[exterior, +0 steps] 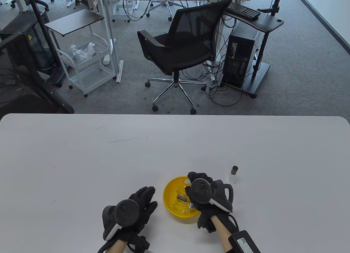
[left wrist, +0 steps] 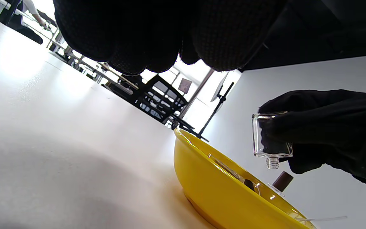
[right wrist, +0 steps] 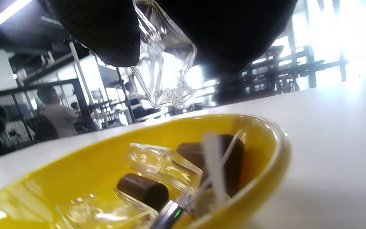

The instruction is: Assemble perfume bottles from components

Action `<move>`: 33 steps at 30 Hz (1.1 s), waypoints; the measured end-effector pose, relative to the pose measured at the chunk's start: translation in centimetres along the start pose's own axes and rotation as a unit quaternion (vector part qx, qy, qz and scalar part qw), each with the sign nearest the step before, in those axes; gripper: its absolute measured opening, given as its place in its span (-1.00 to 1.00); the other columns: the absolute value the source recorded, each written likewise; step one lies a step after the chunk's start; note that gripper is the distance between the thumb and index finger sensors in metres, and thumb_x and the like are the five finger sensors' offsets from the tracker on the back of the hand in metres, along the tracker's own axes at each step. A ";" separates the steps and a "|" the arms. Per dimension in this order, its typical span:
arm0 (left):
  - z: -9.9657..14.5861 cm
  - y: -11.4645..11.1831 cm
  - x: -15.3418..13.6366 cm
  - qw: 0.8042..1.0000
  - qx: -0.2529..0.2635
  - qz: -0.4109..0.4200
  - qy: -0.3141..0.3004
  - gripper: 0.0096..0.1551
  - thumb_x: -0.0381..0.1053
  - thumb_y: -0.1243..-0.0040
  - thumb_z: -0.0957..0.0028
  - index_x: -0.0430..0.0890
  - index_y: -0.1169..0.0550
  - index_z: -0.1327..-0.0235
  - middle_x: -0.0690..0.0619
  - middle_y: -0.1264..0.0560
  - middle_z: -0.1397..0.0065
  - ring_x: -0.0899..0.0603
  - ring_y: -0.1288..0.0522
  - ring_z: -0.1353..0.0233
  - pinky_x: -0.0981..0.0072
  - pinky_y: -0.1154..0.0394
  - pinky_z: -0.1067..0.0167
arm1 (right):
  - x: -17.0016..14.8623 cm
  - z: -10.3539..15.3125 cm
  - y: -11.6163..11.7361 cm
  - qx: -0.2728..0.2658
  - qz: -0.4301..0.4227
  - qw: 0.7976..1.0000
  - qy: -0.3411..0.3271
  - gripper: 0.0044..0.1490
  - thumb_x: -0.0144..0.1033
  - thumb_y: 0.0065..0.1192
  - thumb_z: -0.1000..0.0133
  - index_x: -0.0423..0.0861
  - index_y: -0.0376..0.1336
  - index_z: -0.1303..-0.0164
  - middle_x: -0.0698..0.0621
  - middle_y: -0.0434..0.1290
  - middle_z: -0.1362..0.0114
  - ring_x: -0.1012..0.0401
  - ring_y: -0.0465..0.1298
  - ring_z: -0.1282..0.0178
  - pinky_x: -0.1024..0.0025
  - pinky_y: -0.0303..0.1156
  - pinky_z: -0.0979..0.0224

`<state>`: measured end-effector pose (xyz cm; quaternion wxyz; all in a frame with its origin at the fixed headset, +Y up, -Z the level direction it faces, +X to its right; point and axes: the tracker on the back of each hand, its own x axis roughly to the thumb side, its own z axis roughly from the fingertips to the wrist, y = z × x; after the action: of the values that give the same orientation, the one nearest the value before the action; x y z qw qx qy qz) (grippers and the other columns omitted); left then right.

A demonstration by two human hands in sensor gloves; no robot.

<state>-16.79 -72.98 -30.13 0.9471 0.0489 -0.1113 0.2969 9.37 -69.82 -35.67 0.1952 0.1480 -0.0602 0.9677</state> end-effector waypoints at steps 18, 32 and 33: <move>0.0 -0.6 0.6 0.999 -0.015 -0.027 -0.011 -0.34 0.06 -0.24 -0.13 0.00 -0.41 -0.54 -0.14 -0.40 -0.56 -0.30 -0.44 -0.45 -0.09 -0.44 -0.34 | -5.3 4.3 -0.8 -0.056 -0.402 0.914 0.024 -0.37 -0.34 0.23 -0.28 -0.17 0.08 -0.51 -0.27 0.25 -0.39 -0.22 0.49 -0.24 0.25 0.60 -0.17; 0.1 -1.3 2.4 0.997 -0.013 -0.061 -0.043 -0.34 0.07 -0.24 -0.13 0.00 -0.42 -0.53 -0.13 -0.42 -0.55 -0.30 -0.45 -0.45 -0.09 -0.44 -0.34 | -8.3 5.8 -0.7 -0.090 -0.520 0.845 0.089 -0.41 -0.36 0.18 -0.32 -0.23 0.11 -0.52 -0.25 0.37 -0.45 -0.18 0.57 -0.17 0.30 0.62 -0.08; 0.1 -1.4 2.7 0.997 -0.014 -0.066 -0.049 -0.34 0.07 -0.24 -0.13 -0.01 -0.43 -0.53 -0.13 -0.42 -0.54 -0.30 -0.45 -0.44 -0.09 -0.45 -0.34 | -8.5 5.9 -0.7 -0.091 -0.525 0.841 0.091 -0.41 -0.36 0.17 -0.32 -0.23 0.11 -0.52 -0.26 0.37 -0.45 -0.18 0.57 -0.16 0.30 0.62 -0.08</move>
<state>-13.83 -72.64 -29.38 0.9586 0.0577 -0.1582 0.2297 18.63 -73.27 -32.66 0.6911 0.0498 -0.0435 0.7197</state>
